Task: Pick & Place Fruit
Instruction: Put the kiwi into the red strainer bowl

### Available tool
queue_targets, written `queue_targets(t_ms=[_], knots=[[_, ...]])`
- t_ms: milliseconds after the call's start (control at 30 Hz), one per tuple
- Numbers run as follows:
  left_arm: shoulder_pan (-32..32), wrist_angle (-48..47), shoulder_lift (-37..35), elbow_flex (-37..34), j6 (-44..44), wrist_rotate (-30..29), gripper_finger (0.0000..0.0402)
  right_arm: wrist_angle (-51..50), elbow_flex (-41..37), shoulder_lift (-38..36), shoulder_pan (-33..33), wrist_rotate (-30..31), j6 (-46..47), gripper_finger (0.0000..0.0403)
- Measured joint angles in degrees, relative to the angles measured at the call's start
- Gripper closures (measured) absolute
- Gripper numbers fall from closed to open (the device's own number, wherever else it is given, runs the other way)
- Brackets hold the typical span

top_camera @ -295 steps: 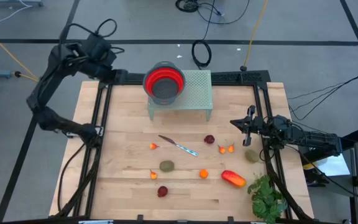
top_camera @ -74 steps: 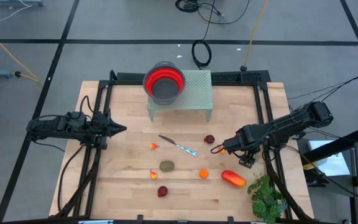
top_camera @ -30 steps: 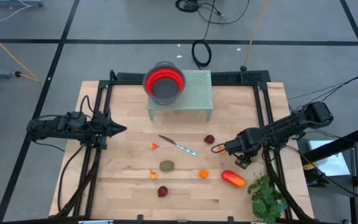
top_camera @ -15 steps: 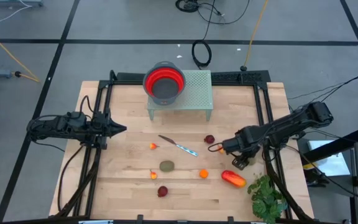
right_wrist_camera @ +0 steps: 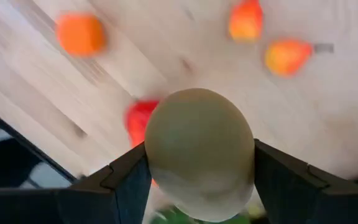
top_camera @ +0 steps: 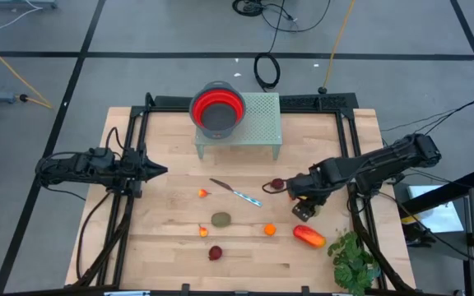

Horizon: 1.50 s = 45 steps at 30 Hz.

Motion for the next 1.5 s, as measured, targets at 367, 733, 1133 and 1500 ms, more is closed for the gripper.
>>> queue_targets(t_ms=[367,733,1133,1500], knots=[[0.0,-0.3,0.0,0.0,-0.2,0.0,0.0382,29.8,0.5,0.0,-0.8,5.6,2.5,0.0165],[0.0,-0.3,0.0,0.0,-0.8,0.0,0.0382,53.0,0.5,0.0,-4.2,9.2,-5.9,0.0165],[0.0,-0.3,0.0,0.0,-2.3,0.1,0.0382,63.4,0.5,0.0,-7.8,8.7,-10.7,0.0165],[0.0,-0.3,0.0,0.0,-2.3,0.1,0.0382,63.0,0.5,0.1,-7.8,8.8,-25.1,0.0165]])
